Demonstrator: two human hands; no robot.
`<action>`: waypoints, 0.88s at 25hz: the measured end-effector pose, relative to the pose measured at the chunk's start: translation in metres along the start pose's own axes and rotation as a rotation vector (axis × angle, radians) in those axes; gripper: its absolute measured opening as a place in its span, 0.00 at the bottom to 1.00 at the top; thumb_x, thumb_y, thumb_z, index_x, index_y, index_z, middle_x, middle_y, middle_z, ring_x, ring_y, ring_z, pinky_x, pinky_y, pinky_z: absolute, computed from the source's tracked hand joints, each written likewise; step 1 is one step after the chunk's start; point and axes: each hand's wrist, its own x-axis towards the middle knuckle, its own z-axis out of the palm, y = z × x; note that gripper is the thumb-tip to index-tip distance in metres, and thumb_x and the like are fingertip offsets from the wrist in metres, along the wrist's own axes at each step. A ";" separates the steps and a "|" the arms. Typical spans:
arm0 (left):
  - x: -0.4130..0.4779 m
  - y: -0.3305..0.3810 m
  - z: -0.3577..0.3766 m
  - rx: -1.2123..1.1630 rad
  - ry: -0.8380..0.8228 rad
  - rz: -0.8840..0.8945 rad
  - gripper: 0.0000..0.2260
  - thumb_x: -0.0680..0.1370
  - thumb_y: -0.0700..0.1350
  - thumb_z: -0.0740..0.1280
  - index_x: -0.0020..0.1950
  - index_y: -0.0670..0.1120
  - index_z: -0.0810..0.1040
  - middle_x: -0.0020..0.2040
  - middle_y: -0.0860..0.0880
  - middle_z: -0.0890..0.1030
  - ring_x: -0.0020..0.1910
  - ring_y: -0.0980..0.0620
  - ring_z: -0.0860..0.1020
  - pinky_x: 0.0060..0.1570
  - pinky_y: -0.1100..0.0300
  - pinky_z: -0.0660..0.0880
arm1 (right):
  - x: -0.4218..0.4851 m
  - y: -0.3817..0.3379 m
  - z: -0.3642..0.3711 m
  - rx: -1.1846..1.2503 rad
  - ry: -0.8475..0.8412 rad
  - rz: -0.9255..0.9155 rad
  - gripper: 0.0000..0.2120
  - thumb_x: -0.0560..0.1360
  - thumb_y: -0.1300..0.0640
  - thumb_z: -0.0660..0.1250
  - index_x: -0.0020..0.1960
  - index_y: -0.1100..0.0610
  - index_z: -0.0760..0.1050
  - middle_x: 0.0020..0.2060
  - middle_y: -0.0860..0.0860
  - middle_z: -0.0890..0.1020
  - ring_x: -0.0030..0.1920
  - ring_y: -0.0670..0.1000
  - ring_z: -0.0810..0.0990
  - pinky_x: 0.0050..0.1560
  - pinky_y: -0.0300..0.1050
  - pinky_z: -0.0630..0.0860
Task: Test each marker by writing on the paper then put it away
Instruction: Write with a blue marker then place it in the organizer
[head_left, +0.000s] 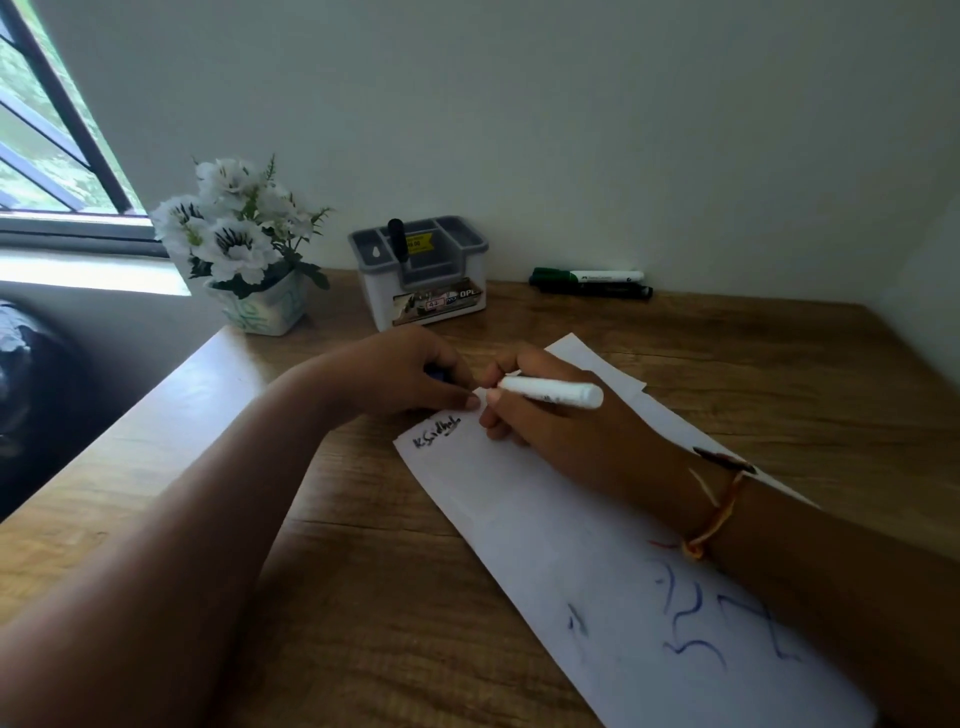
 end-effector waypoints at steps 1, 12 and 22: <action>0.001 0.000 0.001 0.013 0.006 0.004 0.07 0.75 0.50 0.73 0.52 0.52 0.84 0.46 0.57 0.84 0.46 0.59 0.82 0.48 0.64 0.76 | -0.002 0.002 0.000 -0.010 0.013 -0.009 0.07 0.79 0.54 0.62 0.54 0.50 0.76 0.41 0.51 0.85 0.39 0.47 0.84 0.40 0.35 0.79; 0.005 0.007 0.013 -0.081 -0.006 0.078 0.05 0.74 0.48 0.74 0.48 0.57 0.84 0.47 0.60 0.83 0.48 0.60 0.80 0.45 0.68 0.73 | -0.013 0.006 -0.015 -0.085 0.069 -0.010 0.07 0.76 0.44 0.62 0.47 0.39 0.80 0.37 0.42 0.85 0.37 0.42 0.84 0.36 0.36 0.80; 0.007 0.001 0.011 -0.049 -0.039 0.110 0.09 0.76 0.47 0.73 0.51 0.61 0.83 0.51 0.62 0.83 0.52 0.61 0.79 0.54 0.64 0.73 | -0.001 0.010 -0.011 -0.182 0.056 0.128 0.05 0.73 0.53 0.70 0.40 0.46 0.76 0.36 0.45 0.81 0.39 0.47 0.79 0.46 0.36 0.76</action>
